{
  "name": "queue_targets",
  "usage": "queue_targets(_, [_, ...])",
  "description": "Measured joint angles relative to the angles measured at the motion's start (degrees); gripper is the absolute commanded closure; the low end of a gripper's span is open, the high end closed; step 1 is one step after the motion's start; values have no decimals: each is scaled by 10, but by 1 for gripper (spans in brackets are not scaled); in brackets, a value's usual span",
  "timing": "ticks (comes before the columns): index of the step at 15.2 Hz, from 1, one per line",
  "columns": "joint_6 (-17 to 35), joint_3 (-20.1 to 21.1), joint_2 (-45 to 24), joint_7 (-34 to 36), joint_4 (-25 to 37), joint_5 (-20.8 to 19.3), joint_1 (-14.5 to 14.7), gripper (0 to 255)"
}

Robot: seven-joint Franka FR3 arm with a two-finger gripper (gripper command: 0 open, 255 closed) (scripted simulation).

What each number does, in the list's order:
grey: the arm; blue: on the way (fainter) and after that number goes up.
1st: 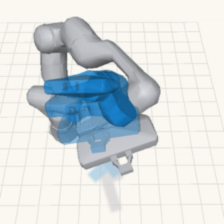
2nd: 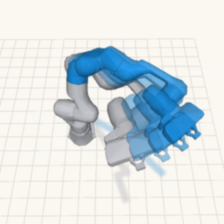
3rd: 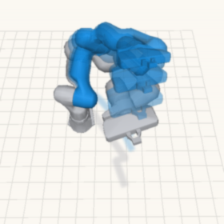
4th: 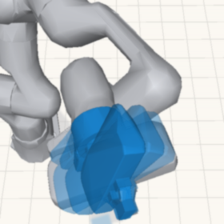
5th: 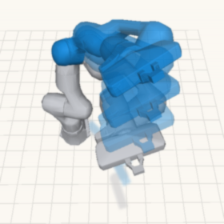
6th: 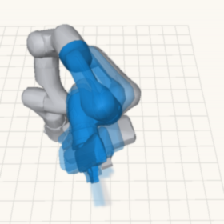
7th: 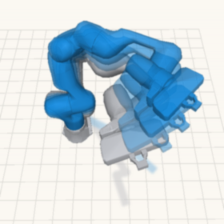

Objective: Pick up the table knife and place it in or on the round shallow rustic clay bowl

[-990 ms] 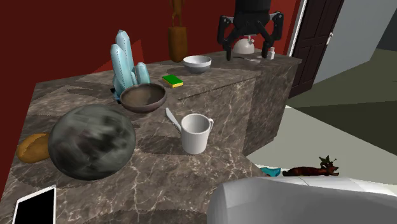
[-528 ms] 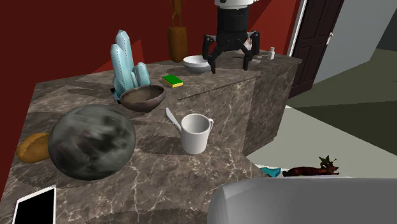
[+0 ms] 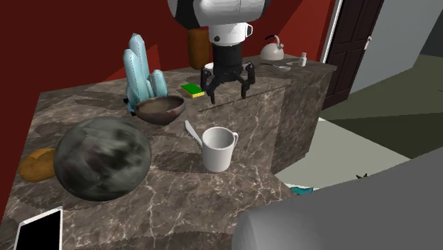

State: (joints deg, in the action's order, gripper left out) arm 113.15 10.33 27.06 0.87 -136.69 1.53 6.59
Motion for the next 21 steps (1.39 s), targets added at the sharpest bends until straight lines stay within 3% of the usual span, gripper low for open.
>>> queue_targets(13, [140,66,-212,10,33,-19,41,0])
queue_targets(21, [196,70,-248,21,11,-33,41,0])
